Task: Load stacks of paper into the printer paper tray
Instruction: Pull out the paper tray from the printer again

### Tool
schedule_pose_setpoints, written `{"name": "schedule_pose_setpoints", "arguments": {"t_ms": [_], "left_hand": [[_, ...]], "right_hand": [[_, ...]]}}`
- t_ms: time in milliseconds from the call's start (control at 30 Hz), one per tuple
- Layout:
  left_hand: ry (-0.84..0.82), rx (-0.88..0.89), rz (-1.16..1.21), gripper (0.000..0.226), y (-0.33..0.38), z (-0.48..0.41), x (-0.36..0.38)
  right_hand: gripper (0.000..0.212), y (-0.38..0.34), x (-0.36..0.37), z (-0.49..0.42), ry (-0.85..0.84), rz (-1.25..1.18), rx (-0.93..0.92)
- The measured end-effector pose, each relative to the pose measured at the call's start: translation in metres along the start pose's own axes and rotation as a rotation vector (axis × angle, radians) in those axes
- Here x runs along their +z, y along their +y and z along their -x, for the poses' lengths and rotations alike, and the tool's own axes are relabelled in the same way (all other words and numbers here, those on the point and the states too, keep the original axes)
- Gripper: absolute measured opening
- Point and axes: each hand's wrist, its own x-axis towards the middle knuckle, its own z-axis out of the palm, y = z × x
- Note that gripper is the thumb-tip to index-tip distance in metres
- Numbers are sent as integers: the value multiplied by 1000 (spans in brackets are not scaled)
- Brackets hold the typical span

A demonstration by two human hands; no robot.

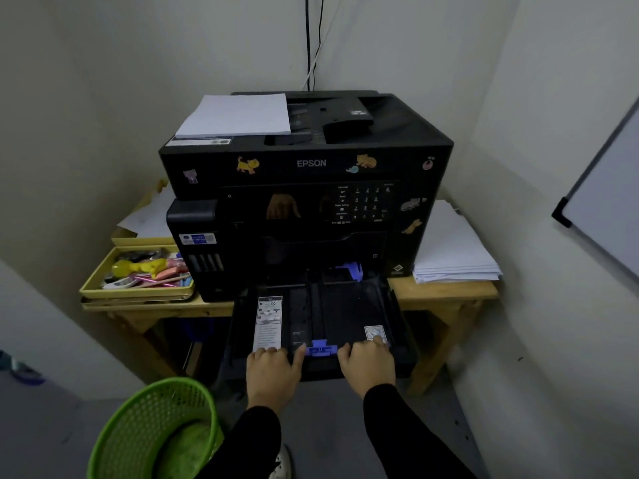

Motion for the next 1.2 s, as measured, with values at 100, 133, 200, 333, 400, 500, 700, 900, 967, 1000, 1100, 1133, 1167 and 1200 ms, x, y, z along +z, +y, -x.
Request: {"name": "schedule_pose_setpoints", "arguments": {"t_ms": [100, 133, 200, 333, 400, 500, 700, 900, 967, 1000, 1100, 1133, 1167, 1200], "left_hand": [[-3, -18, -39, 59, 1, 13, 2], [-4, -25, -51, 58, 1, 17, 3], [0, -37, -66, 57, 2, 23, 5], [3, -56, -87, 56, 3, 29, 2], [-2, -62, -89, 55, 4, 29, 0], [4, -70, -96, 54, 6, 30, 2], [-10, -41, -85, 49, 10, 28, 3], [118, -50, -48, 55, 20, -6, -24], [239, -48, -33, 57, 26, -26, -48], [328, -33, 4, 56, 29, -37, -62], [571, 31, 97, 50, 37, -78, -111], [656, 51, 127, 49, 39, -91, -131], [738, 69, 152, 48, 40, -104, -152], [806, 84, 173, 47, 40, -118, -173]], "right_hand": [[44, 5, 3, 9, 65, -4, -53], [44, 6, 1, 12, 83, 2, -56], [38, 8, 0, 19, 113, 57, -68], [37, 9, -10, 29, 110, 80, -58], [43, 11, -9, 27, 126, 72, -100], [42, 13, -7, 26, 108, 59, -126], [34, 9, -10, 18, 42, 5, -46], [30, -19, -47, -21, 136, -147, -5], [30, -38, -73, -39, 231, -217, -43], [30, -48, -89, -48, 286, -251, -67], [33, -82, -140, -73, 440, -363, -127], [33, -94, -156, -81, 482, -415, -154], [34, -105, -173, -87, 519, -474, -187], [33, -116, -189, -94, 549, -538, -220]]}}
